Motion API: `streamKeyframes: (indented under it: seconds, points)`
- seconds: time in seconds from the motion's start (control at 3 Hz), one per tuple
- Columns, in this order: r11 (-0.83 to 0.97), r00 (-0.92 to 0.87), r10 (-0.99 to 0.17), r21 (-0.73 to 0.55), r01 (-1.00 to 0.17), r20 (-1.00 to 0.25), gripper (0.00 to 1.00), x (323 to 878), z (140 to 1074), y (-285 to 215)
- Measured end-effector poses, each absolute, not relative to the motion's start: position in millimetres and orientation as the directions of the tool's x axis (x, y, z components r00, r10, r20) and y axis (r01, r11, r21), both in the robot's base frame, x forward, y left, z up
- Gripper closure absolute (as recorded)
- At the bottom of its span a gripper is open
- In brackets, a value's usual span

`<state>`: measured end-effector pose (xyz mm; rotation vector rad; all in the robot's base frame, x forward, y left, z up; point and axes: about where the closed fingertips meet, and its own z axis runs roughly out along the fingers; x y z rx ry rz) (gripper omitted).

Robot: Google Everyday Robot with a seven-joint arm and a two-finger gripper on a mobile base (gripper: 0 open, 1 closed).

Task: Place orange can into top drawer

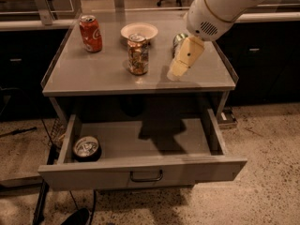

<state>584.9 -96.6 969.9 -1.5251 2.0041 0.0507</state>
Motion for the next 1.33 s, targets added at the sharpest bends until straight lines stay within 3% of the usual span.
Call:
streamKeyframes:
  seconds: [1.33]
  points:
    - [0.306,-0.058,-0.734,-0.255,-0.917,-0.676,0.0,675.1,926.5,-6.7]
